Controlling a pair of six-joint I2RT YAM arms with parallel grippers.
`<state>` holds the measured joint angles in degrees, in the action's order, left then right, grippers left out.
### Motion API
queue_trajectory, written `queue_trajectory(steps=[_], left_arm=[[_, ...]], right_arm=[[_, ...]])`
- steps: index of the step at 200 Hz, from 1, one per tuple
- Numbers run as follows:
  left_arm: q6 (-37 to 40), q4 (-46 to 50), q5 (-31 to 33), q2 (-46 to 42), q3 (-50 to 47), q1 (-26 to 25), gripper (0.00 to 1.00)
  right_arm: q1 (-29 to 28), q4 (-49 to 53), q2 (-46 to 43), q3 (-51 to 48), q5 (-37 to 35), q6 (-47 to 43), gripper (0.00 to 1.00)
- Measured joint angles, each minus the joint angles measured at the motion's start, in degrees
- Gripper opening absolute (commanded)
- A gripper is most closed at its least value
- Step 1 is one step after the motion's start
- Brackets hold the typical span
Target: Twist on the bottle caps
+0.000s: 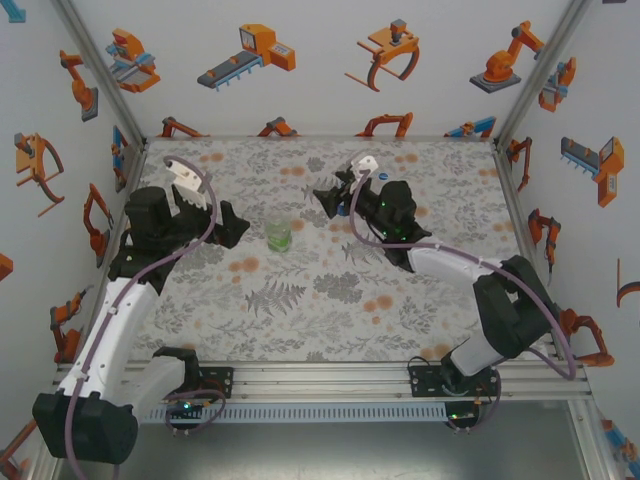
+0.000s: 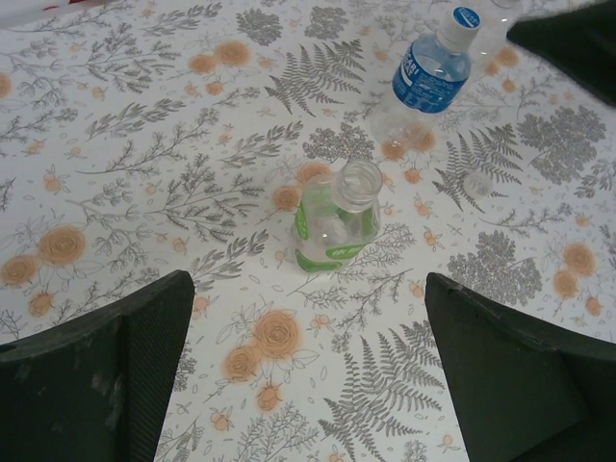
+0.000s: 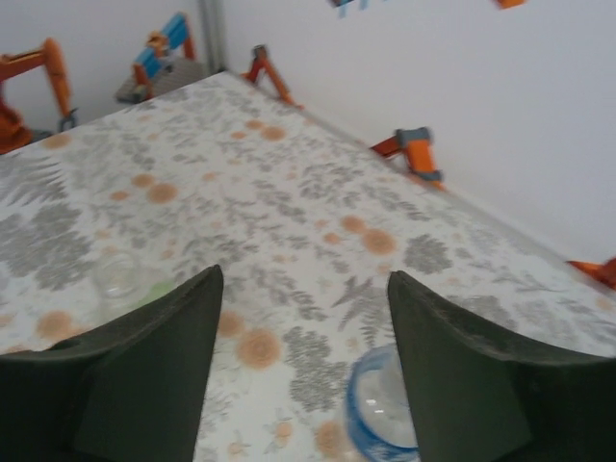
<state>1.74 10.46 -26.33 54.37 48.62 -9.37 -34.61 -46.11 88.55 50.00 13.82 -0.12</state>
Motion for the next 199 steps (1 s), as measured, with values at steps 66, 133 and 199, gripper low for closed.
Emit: queue_trajectory(steps=[66,133,199], left_arm=[[-0.15,-1.05,-0.85,-1.20,-1.49,0.46,0.97],[-0.98,-1.60,-2.05,-1.22,-1.51,0.57,0.97],[-1.16,-1.92,-4.15,-1.16,-1.51,0.83,0.98]], right_arm=[[-7.02,-0.37,8.81,0.68,6.43,0.44,0.95],[-7.02,-6.78,23.78,7.82,13.77,4.00,0.87],[-7.13,-11.39,32.85,13.03,16.85,6.69,0.67]])
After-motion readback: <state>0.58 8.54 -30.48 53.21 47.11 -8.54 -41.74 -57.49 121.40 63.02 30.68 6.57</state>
